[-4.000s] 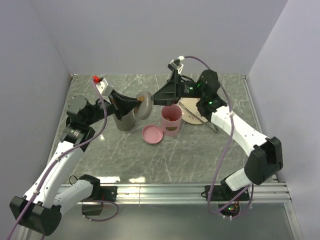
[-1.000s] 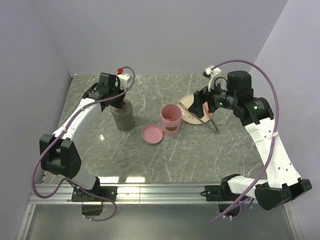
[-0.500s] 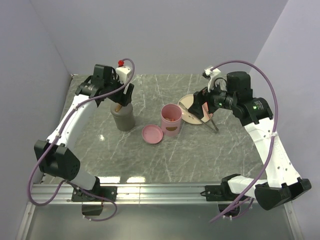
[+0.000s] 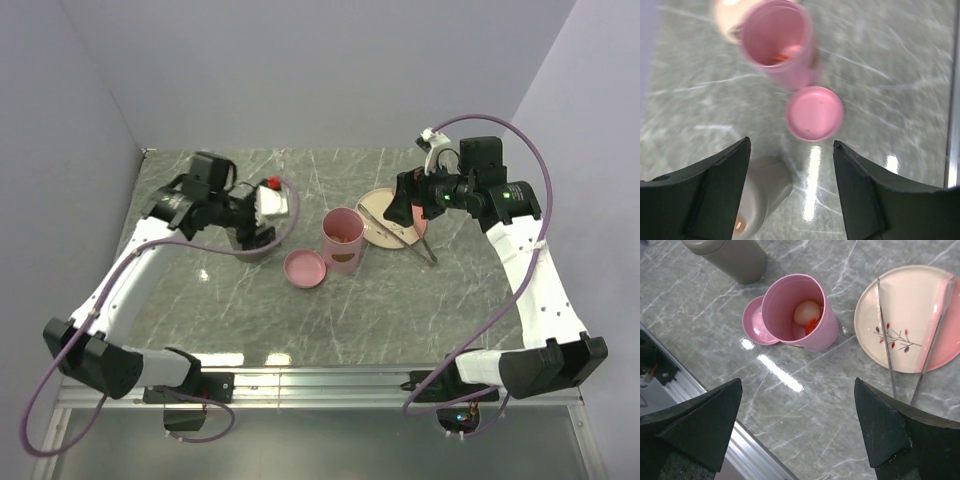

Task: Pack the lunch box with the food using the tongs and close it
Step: Pick up the box lid from the center of the board.

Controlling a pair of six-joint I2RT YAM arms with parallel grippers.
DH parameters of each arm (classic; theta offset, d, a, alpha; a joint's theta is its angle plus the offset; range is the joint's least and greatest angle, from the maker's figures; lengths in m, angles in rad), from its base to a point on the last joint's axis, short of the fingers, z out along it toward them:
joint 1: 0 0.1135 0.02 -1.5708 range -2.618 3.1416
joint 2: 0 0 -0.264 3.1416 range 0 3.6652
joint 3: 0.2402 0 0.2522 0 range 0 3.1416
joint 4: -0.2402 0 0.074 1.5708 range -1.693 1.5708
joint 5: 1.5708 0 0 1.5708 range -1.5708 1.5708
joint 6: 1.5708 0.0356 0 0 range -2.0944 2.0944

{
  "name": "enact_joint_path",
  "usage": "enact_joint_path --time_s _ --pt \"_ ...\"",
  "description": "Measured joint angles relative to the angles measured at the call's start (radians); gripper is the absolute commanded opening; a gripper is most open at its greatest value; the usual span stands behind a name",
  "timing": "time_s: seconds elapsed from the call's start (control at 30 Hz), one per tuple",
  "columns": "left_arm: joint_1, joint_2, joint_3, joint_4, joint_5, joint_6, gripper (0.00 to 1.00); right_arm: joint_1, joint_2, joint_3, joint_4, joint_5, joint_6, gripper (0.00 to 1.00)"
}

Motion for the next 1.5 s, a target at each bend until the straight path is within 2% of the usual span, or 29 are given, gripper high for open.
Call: enact_joint_path --time_s 0.1,0.27,0.43,0.57,0.73,0.93,1.03,1.13,1.23,1.33,1.37,1.5 --pt "-0.084 0.059 -0.019 -0.064 0.001 0.116 0.71 -0.015 0.017 0.0 -0.012 -0.023 0.004 1.0" --pt "-0.204 0.129 -0.104 -0.076 -0.048 0.222 0.67 -0.028 0.013 -0.004 -0.012 -0.029 0.011 1.0" --pt "-0.281 0.2 -0.171 -0.047 -0.114 0.275 0.65 -0.037 -0.089 -0.129 0.056 0.041 0.021 1.0" --pt "-0.303 0.277 -0.192 -0.011 -0.17 0.291 0.61 -0.037 -0.103 -0.121 0.052 0.112 0.021 1.0" --pt "-0.315 0.349 -0.207 0.054 -0.233 0.286 0.61 -0.038 -0.033 -0.056 0.036 0.195 0.019 1.0" --pt "-0.335 0.387 -0.236 0.119 -0.286 0.269 0.59 -0.055 -0.023 -0.044 -0.002 0.191 -0.023 1.0" --pt "-0.349 0.413 -0.254 0.14 -0.312 0.248 0.55 -0.062 -0.023 -0.024 -0.011 0.172 -0.037 1.0" --pt "-0.358 0.463 -0.256 0.153 -0.34 0.223 0.47 -0.066 -0.022 -0.004 -0.024 0.151 -0.052 1.0" --pt "-0.361 0.496 -0.264 0.166 -0.364 0.199 0.35 -0.068 -0.022 0.005 -0.036 0.141 -0.06 1.0" --pt "-0.362 0.501 -0.275 0.169 -0.378 0.185 0.24 -0.072 -0.021 0.014 -0.054 0.131 -0.067 1.0" --pt "-0.363 0.501 -0.276 0.169 -0.378 0.175 0.16 -0.072 -0.021 0.016 -0.057 0.128 -0.069 1.0" --pt "-0.376 0.484 -0.277 0.188 -0.378 0.159 0.05 -0.073 -0.021 0.033 -0.071 0.119 -0.077 1.0"
